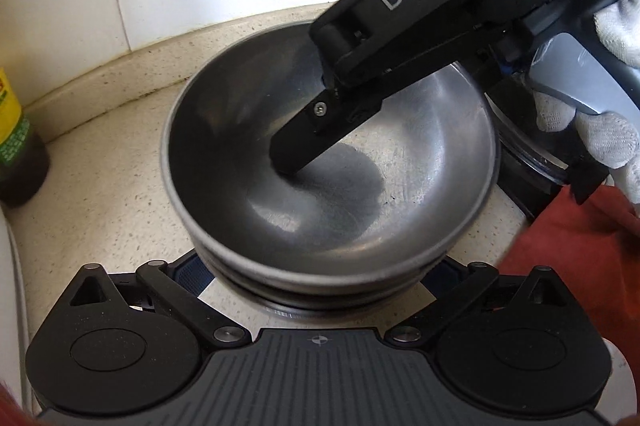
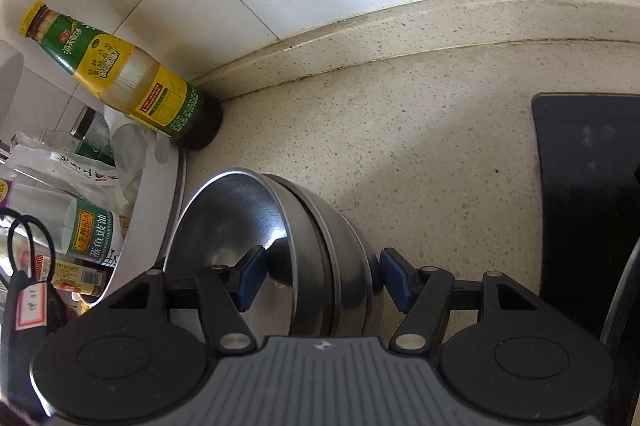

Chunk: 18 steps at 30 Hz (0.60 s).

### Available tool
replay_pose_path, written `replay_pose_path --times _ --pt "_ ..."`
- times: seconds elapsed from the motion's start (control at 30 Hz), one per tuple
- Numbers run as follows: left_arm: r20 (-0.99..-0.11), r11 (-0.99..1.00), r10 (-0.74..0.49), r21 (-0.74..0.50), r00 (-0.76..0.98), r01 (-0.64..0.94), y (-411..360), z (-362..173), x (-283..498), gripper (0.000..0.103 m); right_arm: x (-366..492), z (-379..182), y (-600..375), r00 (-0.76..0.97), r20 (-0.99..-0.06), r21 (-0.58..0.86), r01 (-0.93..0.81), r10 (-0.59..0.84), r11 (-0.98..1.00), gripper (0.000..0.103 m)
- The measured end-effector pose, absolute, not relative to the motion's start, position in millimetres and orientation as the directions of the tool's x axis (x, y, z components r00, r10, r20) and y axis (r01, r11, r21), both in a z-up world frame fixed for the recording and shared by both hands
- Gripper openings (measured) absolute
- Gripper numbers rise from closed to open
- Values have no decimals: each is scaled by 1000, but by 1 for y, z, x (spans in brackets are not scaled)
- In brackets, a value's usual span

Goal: Organize plates and bowls

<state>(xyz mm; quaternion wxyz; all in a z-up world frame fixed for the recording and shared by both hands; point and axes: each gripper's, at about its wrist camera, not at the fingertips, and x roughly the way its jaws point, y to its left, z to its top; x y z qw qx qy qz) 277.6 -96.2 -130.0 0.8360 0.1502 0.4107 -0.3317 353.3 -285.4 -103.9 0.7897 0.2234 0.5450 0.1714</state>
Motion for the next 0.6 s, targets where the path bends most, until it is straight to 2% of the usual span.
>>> replay_pose_path --times 0.33,0.6 --pt "-777 743 -414 12 474 669 -111 -135 278 103 359 -108 -285 339 -772 554 -54 538 831 64" --pt "-776 750 -402 27 487 661 -125 -133 276 103 362 -109 -286 341 -768 556 -67 542 829 64"
